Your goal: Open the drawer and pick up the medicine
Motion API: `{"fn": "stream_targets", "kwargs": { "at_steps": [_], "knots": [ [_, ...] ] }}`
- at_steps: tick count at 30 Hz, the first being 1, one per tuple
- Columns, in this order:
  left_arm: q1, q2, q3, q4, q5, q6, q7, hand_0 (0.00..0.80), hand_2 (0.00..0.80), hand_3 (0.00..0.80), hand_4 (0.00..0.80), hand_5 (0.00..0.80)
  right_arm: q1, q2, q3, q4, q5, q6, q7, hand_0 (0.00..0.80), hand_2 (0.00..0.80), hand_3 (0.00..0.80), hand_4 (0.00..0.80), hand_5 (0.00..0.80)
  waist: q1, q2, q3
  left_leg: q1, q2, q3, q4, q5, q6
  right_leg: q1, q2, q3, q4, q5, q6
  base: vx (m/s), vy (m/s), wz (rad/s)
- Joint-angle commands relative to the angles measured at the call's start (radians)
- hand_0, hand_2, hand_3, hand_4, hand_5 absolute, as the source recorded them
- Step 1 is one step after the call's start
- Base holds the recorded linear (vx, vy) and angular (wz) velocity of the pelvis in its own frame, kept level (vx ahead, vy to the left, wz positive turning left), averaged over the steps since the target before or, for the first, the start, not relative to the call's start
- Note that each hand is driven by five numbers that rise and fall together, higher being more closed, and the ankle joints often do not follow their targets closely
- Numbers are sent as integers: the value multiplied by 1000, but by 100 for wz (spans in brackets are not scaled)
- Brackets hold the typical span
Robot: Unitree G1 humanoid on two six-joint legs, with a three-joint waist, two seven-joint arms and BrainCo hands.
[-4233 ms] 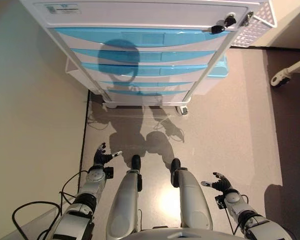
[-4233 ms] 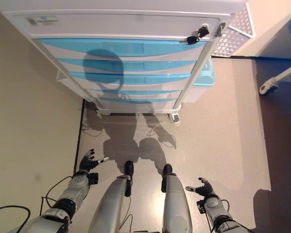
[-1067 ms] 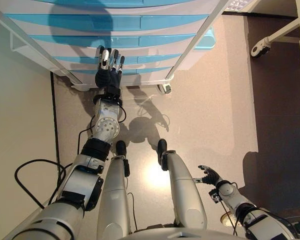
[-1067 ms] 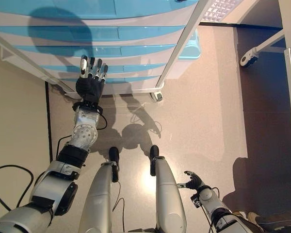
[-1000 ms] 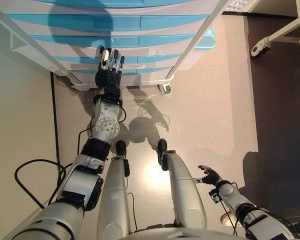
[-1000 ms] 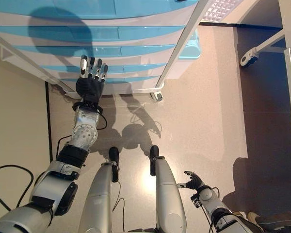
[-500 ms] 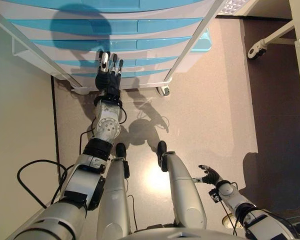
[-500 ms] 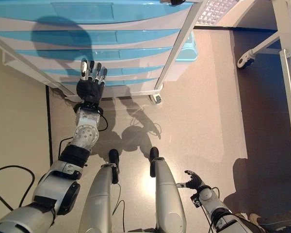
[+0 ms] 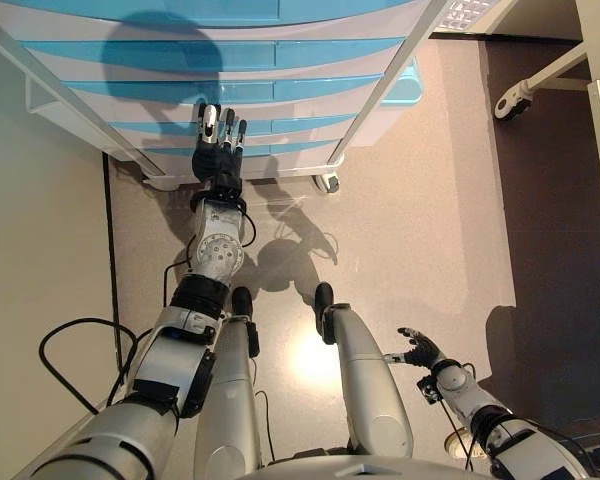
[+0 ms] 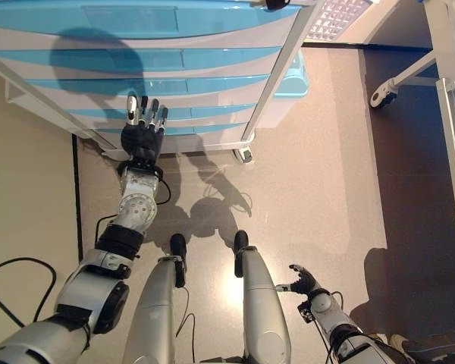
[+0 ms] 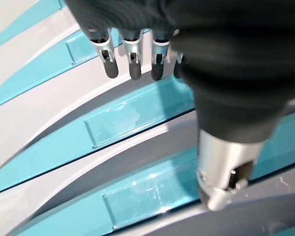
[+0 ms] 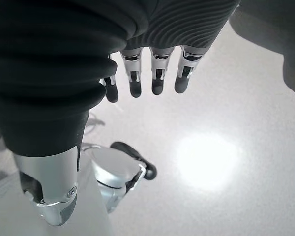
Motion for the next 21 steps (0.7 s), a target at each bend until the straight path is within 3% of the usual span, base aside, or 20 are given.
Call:
{"fn": "stream_targets", "kwargs": {
  "at_steps": [1,21],
  "knots": [
    [-106,-22,18,34,79,-30,-20,0,0,0,0,0,42,-28,14,7,-2,0,-17,0,0,0,0,0,-6,28,-56,7,-25,-13,11,-53,34,-21,2,-5,-122,138,21,0,0,0],
    [-26,-58,64,124,93,-19,10,0,0,0,0,0,44,-20,4,0,-2,3,-39,0,0,0,0,0,4,21,-42,15,-24,-12,5,-45,31,-11,0,-6,-118,137,19,0,0,0]
  ]
}}
